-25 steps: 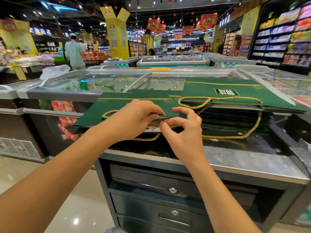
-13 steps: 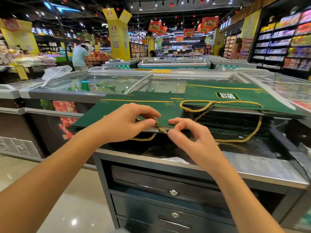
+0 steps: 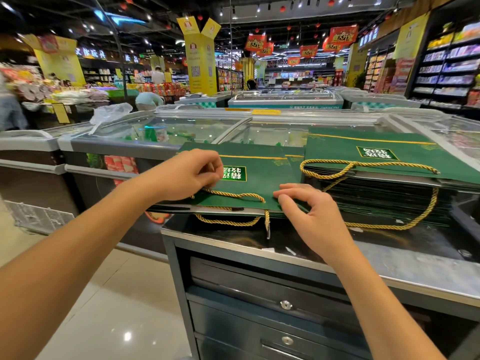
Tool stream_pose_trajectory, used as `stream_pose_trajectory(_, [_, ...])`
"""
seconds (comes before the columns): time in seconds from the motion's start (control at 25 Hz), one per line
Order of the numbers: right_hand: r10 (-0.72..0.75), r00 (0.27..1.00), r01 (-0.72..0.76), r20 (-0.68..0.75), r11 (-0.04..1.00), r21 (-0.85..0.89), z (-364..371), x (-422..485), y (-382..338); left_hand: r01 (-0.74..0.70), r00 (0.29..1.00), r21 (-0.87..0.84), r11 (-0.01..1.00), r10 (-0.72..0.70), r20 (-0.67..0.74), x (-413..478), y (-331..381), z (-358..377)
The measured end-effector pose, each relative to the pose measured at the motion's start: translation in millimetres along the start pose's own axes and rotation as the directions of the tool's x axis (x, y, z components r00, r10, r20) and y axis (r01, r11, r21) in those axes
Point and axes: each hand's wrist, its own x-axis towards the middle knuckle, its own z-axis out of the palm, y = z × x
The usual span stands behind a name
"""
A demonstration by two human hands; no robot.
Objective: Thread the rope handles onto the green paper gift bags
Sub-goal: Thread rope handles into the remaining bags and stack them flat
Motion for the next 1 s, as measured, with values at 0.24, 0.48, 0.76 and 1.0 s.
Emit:
stream_pose_trajectory(0.24, [-0.016,0.999,0.018,0.033,0.999,-0.052,-1,-2,-2,-0.020,0.981,0.119,0.993,-0.003,0.193,-7,-8,-10])
stream_pose_trajectory(0.48, [-0.023,0.998,0.029,0.062,0.995,-0.100,-1,-2,-2,-0.009,1.000,-0.142,0.990,0.009,0.002,-4,-7,-6])
stream_pose_trajectory(0.76, [-0.013,0.997,0.019,0.077,0.996,-0.084,0,-1,-5,-0.093,0.983,0.061,0.994,0.102,-0.152,4,7,-42])
stream_pose_trajectory(1.0, [-0.012,0.997,0.018,0.070,0.996,-0.085,-1,-2,-5,-0.180,0.942,0.053,0.982,0.187,-0.277,5,25,-56])
